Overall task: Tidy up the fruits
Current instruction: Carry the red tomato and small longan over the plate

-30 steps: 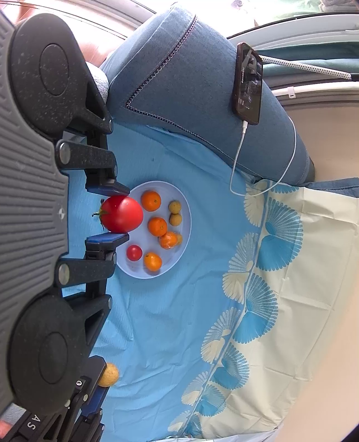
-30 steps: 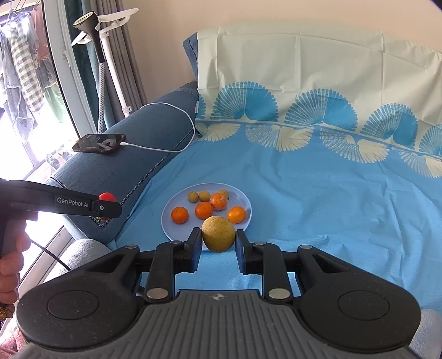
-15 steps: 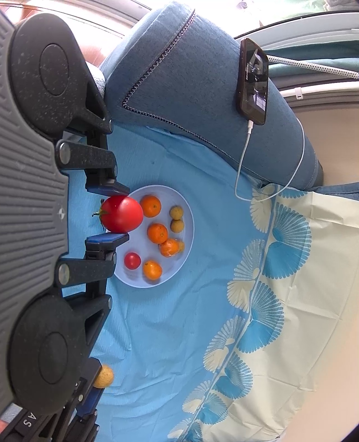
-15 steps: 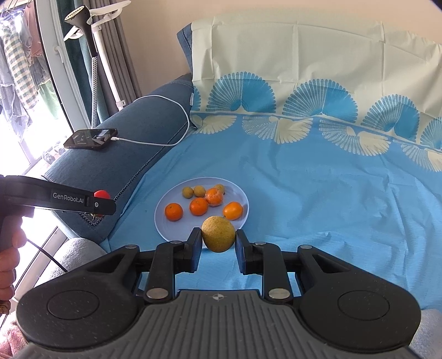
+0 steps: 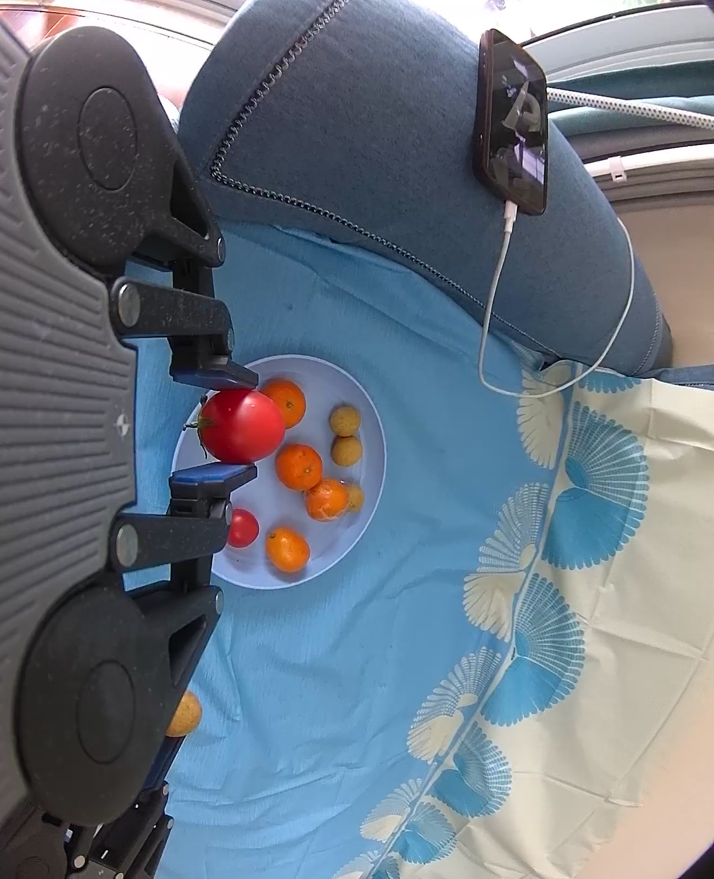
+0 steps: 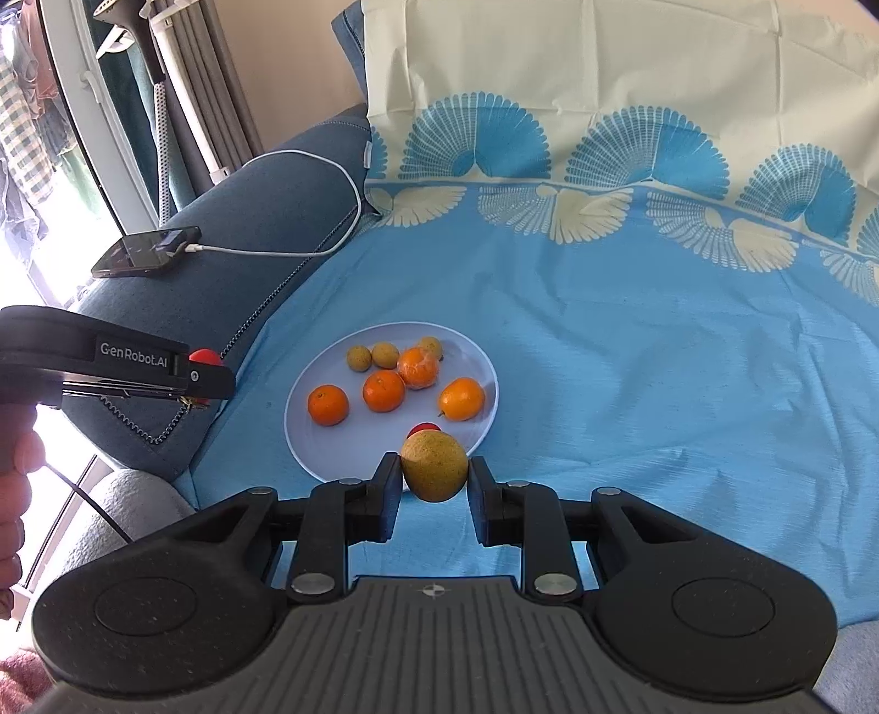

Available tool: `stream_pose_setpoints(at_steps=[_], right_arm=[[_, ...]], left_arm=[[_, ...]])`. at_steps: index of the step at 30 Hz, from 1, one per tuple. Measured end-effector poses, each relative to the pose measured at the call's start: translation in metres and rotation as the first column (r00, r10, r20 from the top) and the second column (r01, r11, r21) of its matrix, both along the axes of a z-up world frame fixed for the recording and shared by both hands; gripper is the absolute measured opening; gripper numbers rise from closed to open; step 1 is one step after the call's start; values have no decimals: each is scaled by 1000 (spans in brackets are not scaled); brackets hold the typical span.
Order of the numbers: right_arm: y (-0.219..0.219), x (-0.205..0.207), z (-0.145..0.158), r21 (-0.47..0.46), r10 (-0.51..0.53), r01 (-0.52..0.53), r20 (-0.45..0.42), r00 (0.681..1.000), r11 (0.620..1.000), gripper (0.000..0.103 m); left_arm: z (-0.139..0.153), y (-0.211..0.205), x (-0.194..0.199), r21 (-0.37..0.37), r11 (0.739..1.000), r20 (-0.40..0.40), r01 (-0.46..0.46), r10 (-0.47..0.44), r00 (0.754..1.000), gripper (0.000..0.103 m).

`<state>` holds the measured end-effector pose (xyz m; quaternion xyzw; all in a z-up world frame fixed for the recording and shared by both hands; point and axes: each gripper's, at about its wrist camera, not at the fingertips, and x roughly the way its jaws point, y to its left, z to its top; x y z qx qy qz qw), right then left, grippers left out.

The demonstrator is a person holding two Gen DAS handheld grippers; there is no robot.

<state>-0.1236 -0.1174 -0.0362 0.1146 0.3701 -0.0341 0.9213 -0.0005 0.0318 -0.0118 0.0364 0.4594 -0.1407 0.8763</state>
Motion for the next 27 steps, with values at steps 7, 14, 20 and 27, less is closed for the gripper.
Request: stream_pose_setpoints(at_steps=[7, 14, 20, 27], right_arm=[[-4, 36, -18, -20, 9, -9, -5, 1000, 1000, 27], [-8, 84, -48, -44, 23, -24, -40, 999, 999, 27], [-7, 117, -68, -70, 52, -56, -61, 997, 996, 27], [-7, 138, -81, -68, 87, -92, -78, 993, 993, 28]], left_arm=[[-27, -19, 35, 42, 999, -37, 13, -12, 999, 31], [-62, -37, 74, 86, 996, -77, 12, -5, 997, 31], [-85, -44, 98, 122, 993, -107, 3, 10, 994, 31], [-94, -45, 109, 132, 991, -128, 11, 6, 992, 85]])
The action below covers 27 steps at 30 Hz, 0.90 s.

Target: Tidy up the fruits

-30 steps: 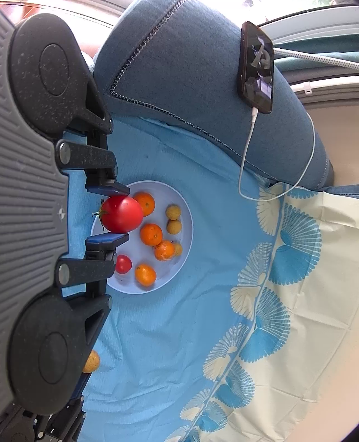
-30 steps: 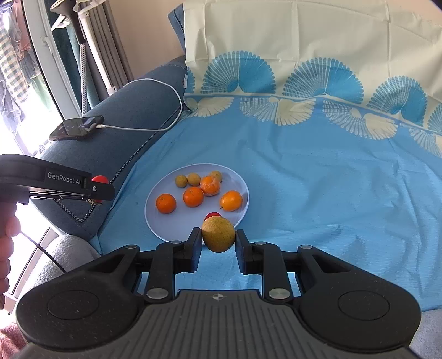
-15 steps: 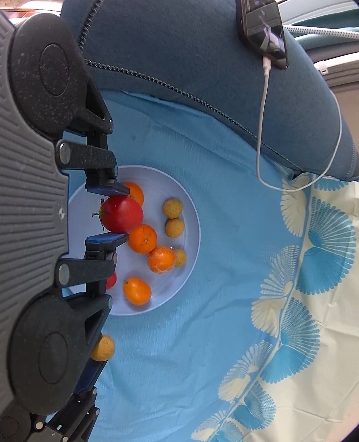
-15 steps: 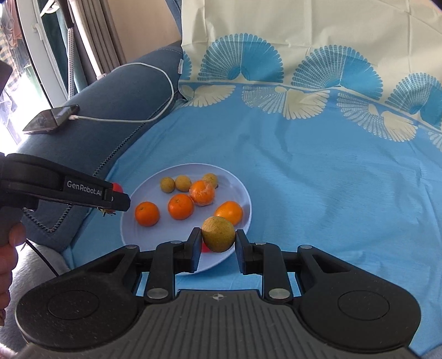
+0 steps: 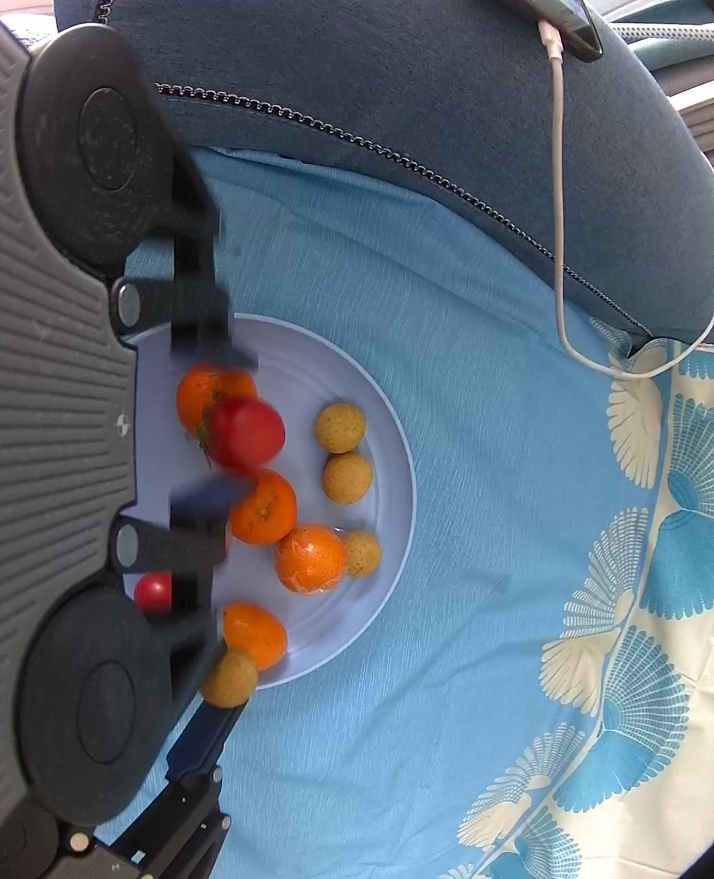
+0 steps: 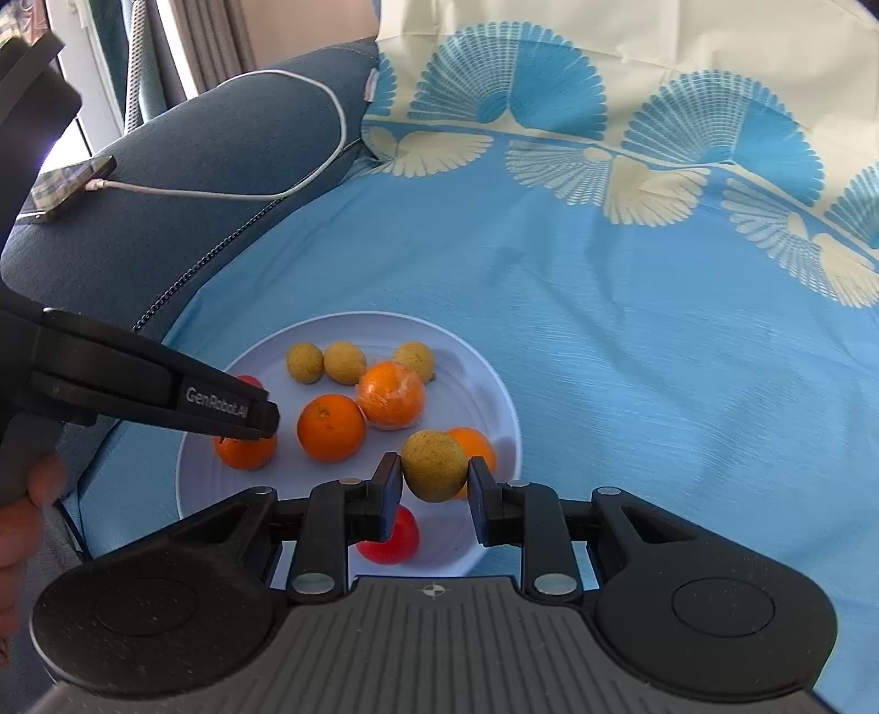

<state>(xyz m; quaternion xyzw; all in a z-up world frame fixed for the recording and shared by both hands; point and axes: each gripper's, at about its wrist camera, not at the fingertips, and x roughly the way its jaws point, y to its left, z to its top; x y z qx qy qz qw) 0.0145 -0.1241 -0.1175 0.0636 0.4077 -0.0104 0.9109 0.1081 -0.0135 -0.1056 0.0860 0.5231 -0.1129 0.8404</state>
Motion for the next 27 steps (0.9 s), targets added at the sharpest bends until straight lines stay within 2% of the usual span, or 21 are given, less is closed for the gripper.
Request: stream_pose_setpoints(at_steps=[1, 2, 3, 5, 7, 10, 18, 27], right_arm=[[0, 1, 0, 6, 6, -6, 0, 1000, 1000, 35], [0, 3, 0, 11, 13, -13, -3, 1000, 1000, 43], [0, 3, 1, 15, 18, -18, -6, 1000, 1000, 59], [0, 1, 5, 13, 16, -16, -4, 1000, 1000, 73], [1, -5, 10, 1, 10, -10, 0, 1000, 1000, 82], [3, -20, 19, -9, 0, 0, -1, 1000, 1000, 88], [13, -69, 47, -18, -65, 65, 7, 998, 998, 97], [27, -124, 75, -96, -129, 140, 114, 985, 986, 100]], left_arm=[[3, 1, 0, -1, 1000, 11, -7, 7, 1000, 97], [7, 2, -1, -2, 1000, 31, -17, 17, 999, 103], [11, 3, -3, 4, 1000, 49, -23, 23, 999, 103], [15, 3, -6, 47, 999, 48, -13, 11, 999, 103], [18, 5, -11, 63, 998, 36, -8, 5, 999, 103], [27, 12, -24, 51, 999, 28, -8, 7, 1000, 103], [58, 23, -73, 36, 999, 66, 5, -7, 998, 103], [84, 31, -124, 55, 998, 150, 32, -40, 988, 103]])
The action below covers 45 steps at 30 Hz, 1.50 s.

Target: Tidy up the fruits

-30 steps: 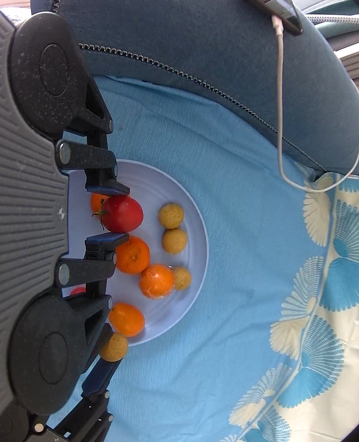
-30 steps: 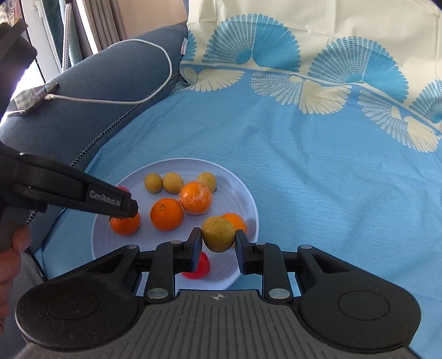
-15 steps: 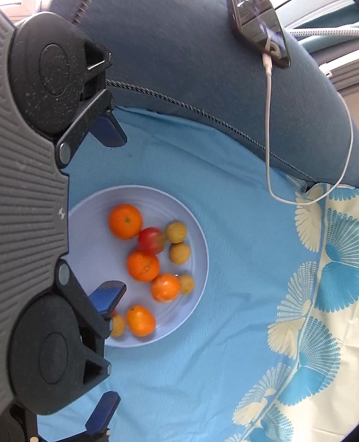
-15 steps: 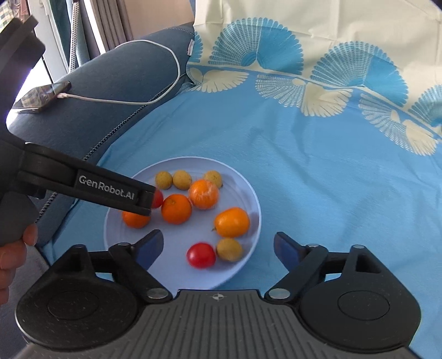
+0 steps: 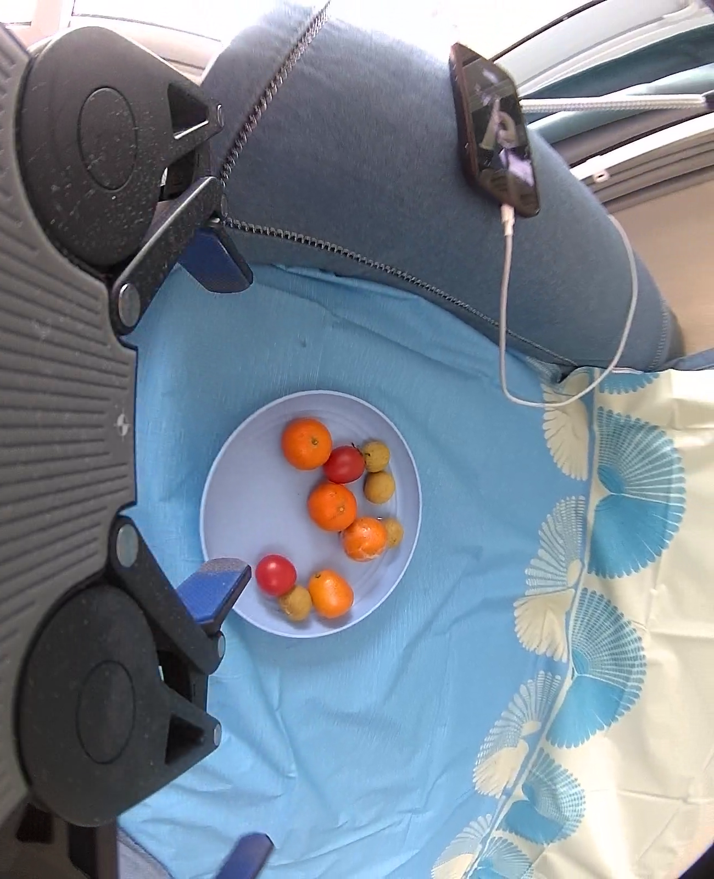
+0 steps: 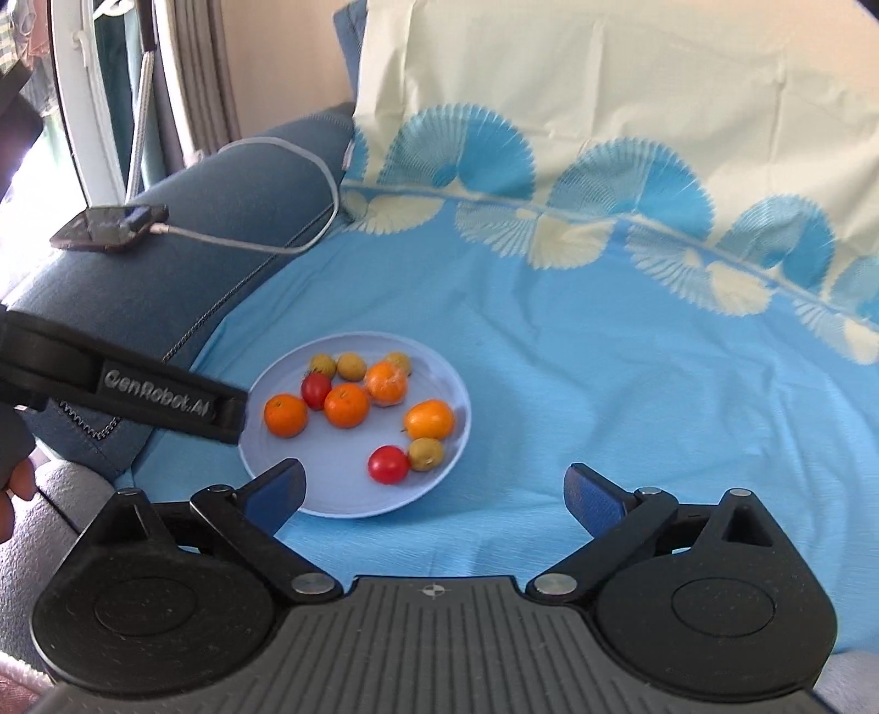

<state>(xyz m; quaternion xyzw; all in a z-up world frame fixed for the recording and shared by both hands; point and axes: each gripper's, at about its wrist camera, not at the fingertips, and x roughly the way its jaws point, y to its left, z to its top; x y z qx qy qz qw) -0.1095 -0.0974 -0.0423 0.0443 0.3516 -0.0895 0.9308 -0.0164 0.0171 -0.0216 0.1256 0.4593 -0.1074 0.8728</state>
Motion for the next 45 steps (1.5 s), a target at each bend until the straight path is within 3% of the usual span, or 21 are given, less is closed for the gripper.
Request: stream_pose_setpoints(at_steps=[14, 45], right_arm=[[14, -43, 24, -77, -15, 23, 99, 995, 997, 102], [6, -60, 26, -46, -43, 49, 109, 993, 998, 102]], left_arm=[[19, -2, -40, -24, 998, 72, 50, -48, 996, 103], [22, -11, -51, 12, 999, 92, 49, -50, 995, 103]])
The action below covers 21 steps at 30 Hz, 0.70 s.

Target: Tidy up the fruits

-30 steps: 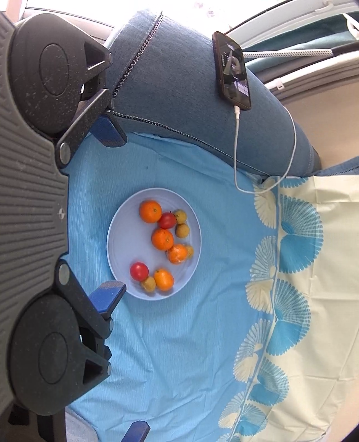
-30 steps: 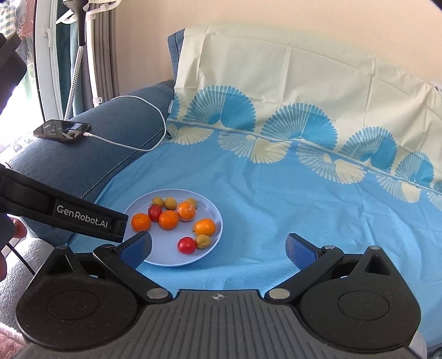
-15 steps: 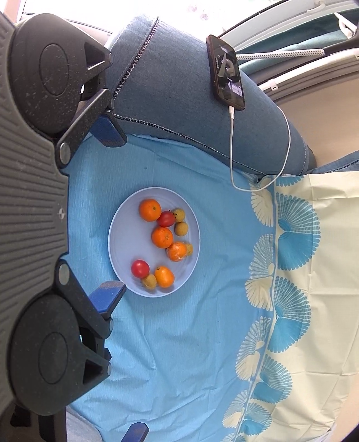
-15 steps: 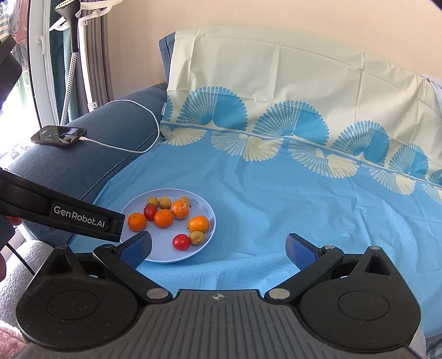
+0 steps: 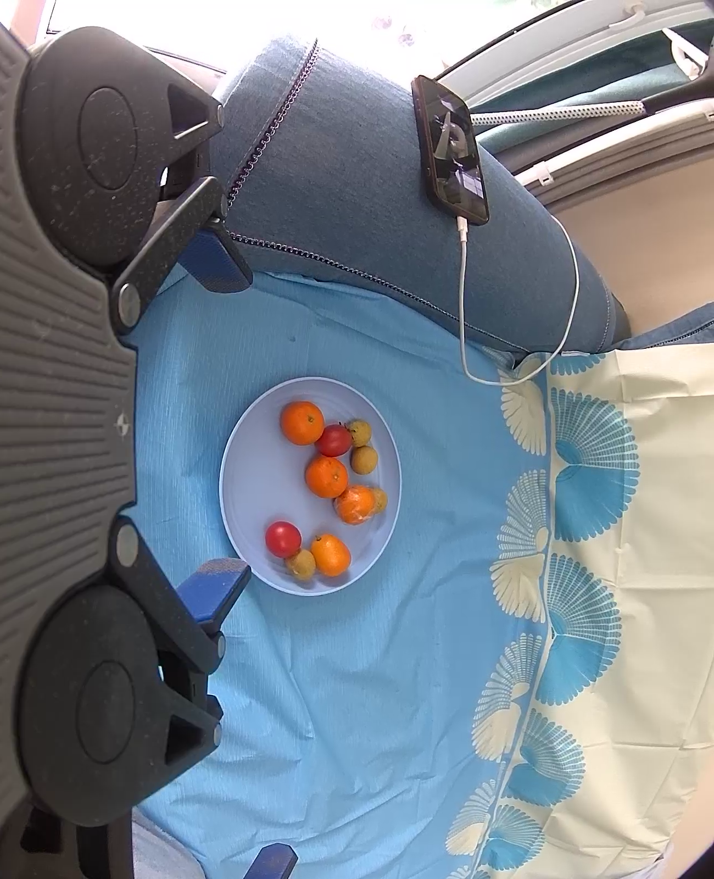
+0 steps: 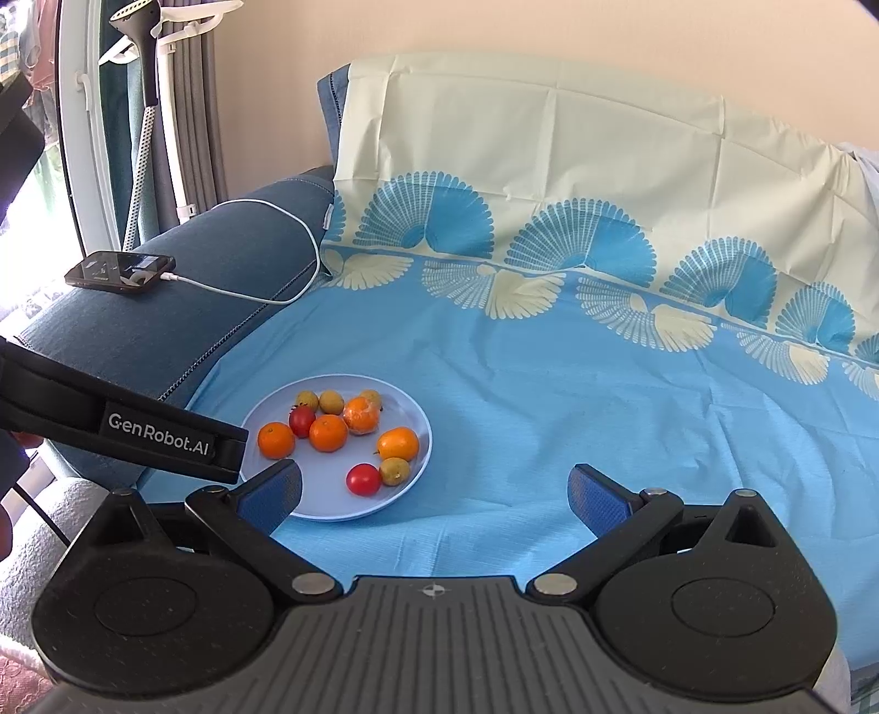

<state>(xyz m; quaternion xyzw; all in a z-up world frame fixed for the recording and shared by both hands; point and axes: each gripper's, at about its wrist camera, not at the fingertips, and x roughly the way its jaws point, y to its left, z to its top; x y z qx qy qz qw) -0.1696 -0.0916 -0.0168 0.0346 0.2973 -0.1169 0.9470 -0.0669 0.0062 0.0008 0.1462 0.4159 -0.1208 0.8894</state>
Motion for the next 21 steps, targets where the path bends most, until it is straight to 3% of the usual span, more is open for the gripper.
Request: stream_pose_setpoints(at_steps=[21], right_arm=[[0, 0, 0, 0, 1, -1, 0, 1000, 1000, 102]], left_arm=[[-1, 3, 0, 7, 1000, -3, -6, 6, 1000, 103]])
